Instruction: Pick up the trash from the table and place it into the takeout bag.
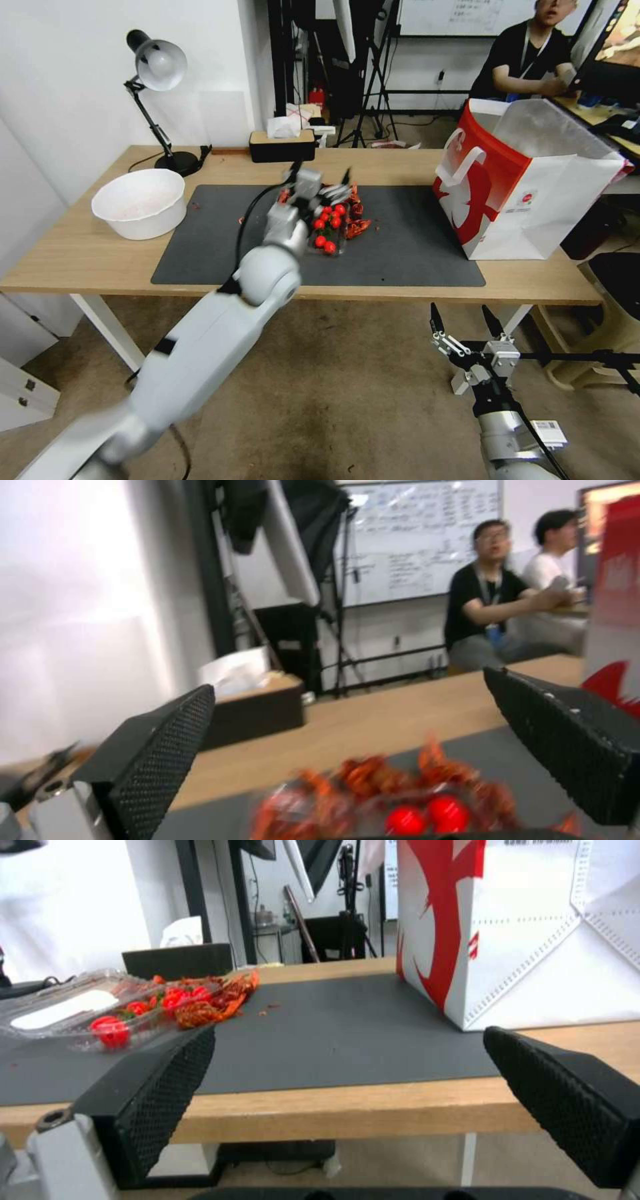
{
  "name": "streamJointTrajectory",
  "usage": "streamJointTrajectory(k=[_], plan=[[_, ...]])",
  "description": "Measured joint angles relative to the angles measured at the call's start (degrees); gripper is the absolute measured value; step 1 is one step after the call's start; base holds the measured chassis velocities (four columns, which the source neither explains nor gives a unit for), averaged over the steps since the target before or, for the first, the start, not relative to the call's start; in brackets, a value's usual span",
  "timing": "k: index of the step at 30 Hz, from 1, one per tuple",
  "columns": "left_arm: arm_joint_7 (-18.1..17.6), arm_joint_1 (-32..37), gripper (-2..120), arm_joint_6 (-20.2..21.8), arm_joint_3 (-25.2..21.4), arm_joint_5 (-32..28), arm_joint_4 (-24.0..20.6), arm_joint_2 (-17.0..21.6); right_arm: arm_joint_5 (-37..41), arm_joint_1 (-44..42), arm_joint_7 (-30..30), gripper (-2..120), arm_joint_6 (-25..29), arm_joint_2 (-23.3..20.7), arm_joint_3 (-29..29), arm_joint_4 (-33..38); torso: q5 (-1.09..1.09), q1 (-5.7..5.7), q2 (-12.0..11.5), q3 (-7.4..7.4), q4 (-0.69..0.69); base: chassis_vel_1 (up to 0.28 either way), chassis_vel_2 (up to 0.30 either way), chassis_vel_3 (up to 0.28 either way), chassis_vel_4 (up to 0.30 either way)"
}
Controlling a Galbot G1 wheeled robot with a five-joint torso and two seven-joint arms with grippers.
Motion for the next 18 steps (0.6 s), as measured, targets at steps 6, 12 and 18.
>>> streamJointTrajectory(k=[6, 12, 18], plan=[[-0.1, 8.0, 100, -0.6, -5.9, 3.8, -3.2, 0.9, 0.1, -0.3, -0.2, 100, 0.3, -0.3, 0.2, 0.1, 0.0, 0.0, 0.0, 0.0, -0.02, 0.0, 0.0, 0.0, 0.0], [0.2, 19.8, 100, -2.6, -11.5, 5.0, -7.0, 0.3, 0.4, -0.4, -0.3, 100, 0.5, -0.3, 0.3, 0.6, 0.01, 0.0, 0.0, 0.0, -0.01, 0.0, 0.0, 0.0, 0.0], [2.6, 27.8, 100, -4.3, -15.7, 6.5, -9.6, -1.0, 1.5, -0.3, -0.4, 100, 0.9, -0.5, 1.0, 0.8, 0.02, 0.0, 0.0, 0.01, -0.02, 0.0, 0.0, 0.0, 0.0]])
